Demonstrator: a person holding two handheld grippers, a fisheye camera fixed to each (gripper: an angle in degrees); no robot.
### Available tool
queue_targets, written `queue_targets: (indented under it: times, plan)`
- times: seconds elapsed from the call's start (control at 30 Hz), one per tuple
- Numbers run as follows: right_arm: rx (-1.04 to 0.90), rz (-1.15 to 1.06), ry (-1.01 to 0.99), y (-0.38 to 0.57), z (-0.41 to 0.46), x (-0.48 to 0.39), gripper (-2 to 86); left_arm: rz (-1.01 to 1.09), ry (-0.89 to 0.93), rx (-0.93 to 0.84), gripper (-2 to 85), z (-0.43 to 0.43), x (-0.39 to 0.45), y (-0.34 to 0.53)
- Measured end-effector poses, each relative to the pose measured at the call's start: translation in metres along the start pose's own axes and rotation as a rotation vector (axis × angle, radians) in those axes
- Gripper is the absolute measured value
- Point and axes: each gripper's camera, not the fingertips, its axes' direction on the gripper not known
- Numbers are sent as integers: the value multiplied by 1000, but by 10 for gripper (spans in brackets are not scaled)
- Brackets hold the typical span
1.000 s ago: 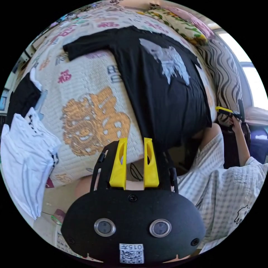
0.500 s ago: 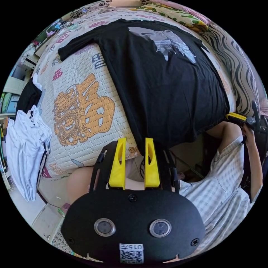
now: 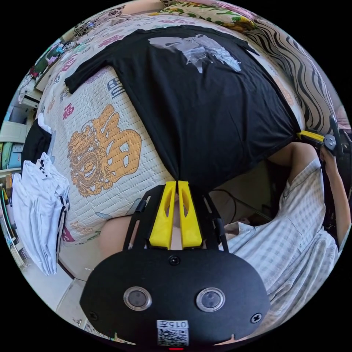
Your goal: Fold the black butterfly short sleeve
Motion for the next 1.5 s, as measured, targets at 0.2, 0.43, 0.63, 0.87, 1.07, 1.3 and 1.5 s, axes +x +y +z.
queue_targets:
  times: [0.2, 0.43, 0.63, 0.87, 1.07, 1.3, 1.5]
  plan:
    - [-15, 4, -33, 10, 3, 5, -3, -25, 30, -20, 1, 32, 20, -34]
    - [21, 48, -43, 27, -9, 29, 53, -88, 38, -43, 55, 53, 31, -64]
    - [131, 186, 30, 42, -33, 80, 52, -153, -143, -32, 54, 39, 24, -91]
    - [393, 304, -99, 3, -72, 148, 54, 54, -106, 281, 60, -22, 86, -260]
    - [519, 398, -202, -66, -83, 211, 61, 374, 20, 408, 56, -32, 202, -494]
    - [454, 459, -288, -142, -63, 271, 61, 438, 122, 354, 54, 21, 292, -705]
    - [352, 469, -398, -180, -47, 305, 63, 433, 161, 234, 62, 80, 333, -812]
